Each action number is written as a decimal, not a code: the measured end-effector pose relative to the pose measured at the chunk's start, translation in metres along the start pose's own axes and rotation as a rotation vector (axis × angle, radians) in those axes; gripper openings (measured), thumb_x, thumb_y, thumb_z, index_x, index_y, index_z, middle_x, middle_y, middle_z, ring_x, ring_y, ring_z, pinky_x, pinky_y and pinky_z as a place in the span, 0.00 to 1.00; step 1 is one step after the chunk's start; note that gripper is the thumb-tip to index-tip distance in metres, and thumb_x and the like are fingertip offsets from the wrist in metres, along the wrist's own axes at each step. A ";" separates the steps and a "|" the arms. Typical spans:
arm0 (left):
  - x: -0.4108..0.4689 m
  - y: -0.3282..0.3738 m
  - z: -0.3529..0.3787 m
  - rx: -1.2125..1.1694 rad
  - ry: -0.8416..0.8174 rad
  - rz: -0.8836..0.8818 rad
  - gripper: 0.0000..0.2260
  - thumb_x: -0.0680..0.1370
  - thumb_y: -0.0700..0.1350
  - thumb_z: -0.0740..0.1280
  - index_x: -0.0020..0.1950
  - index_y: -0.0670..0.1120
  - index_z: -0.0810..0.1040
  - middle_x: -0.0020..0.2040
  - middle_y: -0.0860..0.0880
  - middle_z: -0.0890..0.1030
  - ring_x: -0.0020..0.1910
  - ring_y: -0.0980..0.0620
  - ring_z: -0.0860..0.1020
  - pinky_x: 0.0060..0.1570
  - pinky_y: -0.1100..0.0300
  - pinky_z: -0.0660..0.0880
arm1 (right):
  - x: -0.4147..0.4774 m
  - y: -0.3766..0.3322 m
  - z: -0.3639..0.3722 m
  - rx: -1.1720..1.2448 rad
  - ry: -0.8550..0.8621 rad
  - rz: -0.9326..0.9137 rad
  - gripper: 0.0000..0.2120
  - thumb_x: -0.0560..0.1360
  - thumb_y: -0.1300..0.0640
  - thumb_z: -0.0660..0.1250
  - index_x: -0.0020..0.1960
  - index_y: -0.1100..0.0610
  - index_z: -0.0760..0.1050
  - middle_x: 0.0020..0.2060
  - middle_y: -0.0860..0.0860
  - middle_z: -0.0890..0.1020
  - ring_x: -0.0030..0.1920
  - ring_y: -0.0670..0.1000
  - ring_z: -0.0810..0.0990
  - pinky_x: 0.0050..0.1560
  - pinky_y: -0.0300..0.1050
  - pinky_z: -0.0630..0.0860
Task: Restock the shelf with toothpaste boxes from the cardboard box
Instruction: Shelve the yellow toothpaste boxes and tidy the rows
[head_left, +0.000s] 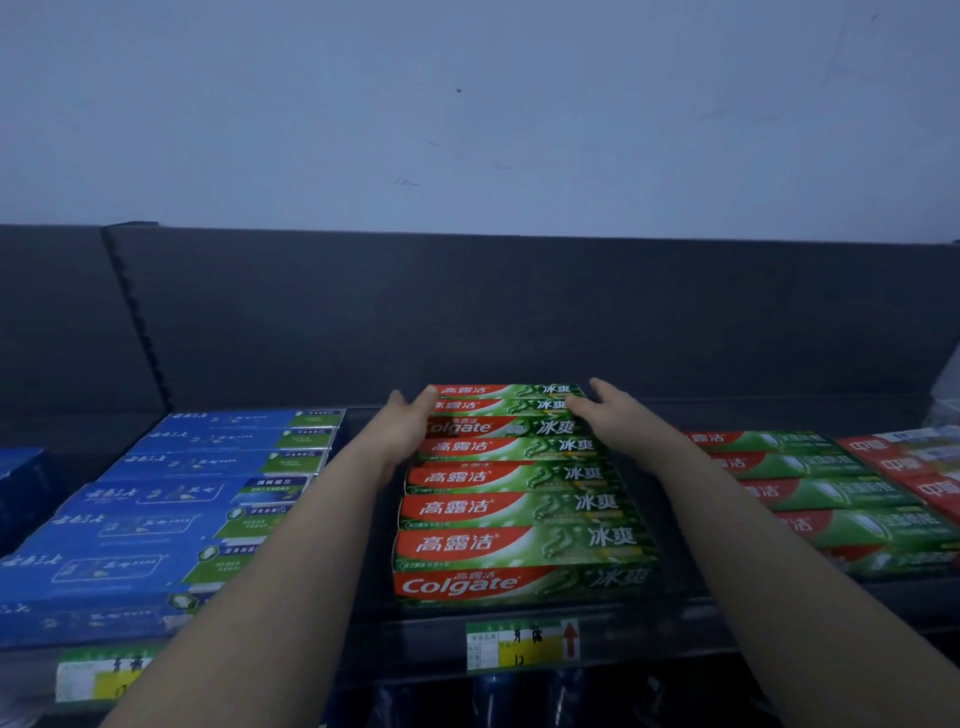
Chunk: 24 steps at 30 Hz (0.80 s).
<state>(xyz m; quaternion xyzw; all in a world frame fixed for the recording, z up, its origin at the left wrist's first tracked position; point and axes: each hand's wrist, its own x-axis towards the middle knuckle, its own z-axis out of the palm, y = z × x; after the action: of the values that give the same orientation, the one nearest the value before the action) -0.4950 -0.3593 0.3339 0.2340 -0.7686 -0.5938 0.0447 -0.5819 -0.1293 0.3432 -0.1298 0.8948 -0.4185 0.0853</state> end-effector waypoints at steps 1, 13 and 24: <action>0.004 0.001 0.002 0.005 -0.003 -0.010 0.33 0.81 0.60 0.55 0.79 0.46 0.47 0.74 0.42 0.65 0.66 0.43 0.72 0.58 0.50 0.68 | 0.006 0.000 0.000 0.018 -0.009 0.016 0.35 0.80 0.43 0.58 0.79 0.57 0.48 0.78 0.53 0.53 0.77 0.55 0.54 0.73 0.50 0.55; 0.039 -0.002 0.003 0.002 -0.017 -0.049 0.30 0.80 0.63 0.54 0.76 0.46 0.58 0.63 0.43 0.76 0.52 0.47 0.79 0.48 0.51 0.74 | 0.051 0.003 0.011 0.099 -0.008 0.113 0.34 0.81 0.46 0.58 0.79 0.58 0.47 0.78 0.54 0.53 0.76 0.56 0.55 0.74 0.52 0.57; 0.032 -0.001 -0.001 -0.021 -0.093 -0.046 0.29 0.80 0.63 0.52 0.77 0.51 0.57 0.63 0.43 0.76 0.54 0.45 0.80 0.61 0.45 0.73 | 0.046 0.004 0.008 0.137 -0.045 0.142 0.33 0.79 0.47 0.59 0.78 0.57 0.50 0.77 0.54 0.57 0.74 0.57 0.60 0.72 0.55 0.62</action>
<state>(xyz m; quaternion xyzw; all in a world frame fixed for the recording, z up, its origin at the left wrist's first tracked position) -0.5225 -0.3739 0.3263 0.2232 -0.7580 -0.6128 -0.0021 -0.6245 -0.1468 0.3328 -0.0693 0.8690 -0.4684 0.1434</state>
